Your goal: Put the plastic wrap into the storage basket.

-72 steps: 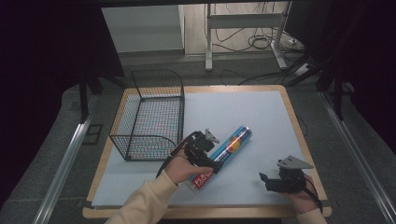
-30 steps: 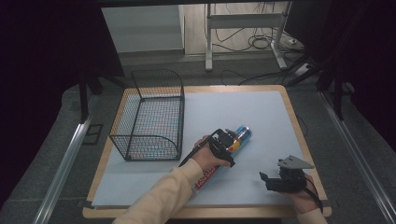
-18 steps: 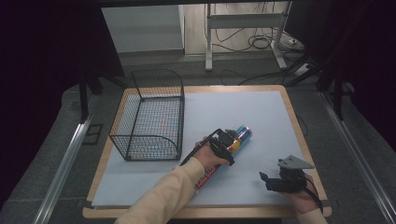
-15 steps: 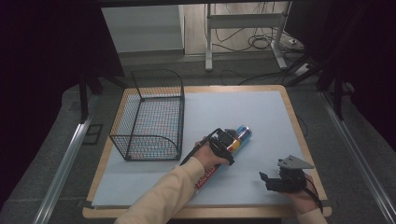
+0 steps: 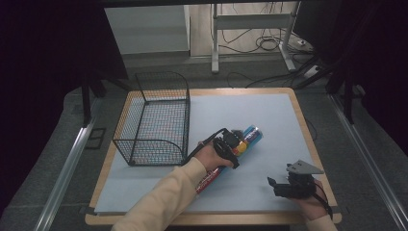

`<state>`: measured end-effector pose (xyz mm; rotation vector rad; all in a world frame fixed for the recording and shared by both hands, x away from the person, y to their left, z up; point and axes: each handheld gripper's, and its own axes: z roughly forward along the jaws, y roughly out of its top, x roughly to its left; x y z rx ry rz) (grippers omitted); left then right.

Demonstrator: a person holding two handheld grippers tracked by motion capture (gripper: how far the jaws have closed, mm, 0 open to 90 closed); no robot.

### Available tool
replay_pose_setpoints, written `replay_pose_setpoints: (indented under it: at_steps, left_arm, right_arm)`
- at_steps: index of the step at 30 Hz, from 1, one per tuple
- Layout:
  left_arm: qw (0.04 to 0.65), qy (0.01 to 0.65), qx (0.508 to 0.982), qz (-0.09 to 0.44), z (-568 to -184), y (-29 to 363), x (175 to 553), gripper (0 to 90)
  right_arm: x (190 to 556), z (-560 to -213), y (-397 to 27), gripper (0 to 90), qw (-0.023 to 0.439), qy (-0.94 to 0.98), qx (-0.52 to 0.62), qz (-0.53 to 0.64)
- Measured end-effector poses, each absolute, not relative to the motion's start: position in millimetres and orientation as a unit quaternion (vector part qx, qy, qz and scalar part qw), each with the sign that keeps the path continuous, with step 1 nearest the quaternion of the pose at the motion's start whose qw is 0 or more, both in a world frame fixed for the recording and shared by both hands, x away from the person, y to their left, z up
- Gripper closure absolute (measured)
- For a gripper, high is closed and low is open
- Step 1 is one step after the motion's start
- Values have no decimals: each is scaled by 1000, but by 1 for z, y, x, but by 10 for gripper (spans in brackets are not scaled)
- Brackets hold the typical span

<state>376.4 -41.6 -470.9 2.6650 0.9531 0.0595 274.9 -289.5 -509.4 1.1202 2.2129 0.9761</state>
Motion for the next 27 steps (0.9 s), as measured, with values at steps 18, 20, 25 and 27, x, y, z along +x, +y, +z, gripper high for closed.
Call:
replay_pose_setpoints:
  at_steps: [18,20,25,27]
  left_arm:
    - [183,319,929,38,-429,-26,378,318]
    - [185,318,929,40,-426,-25,378,318]
    - [196,316,927,50,-415,-22,376,318]
    - [199,315,927,51,-409,-21,376,319]
  right_arm:
    - [275,-508,-290,121,237,806,408,357]
    - [275,-508,-290,122,237,806,408,357]
    - [275,-508,-290,121,239,805,409,357]
    - [275,-508,-290,121,239,805,408,358]
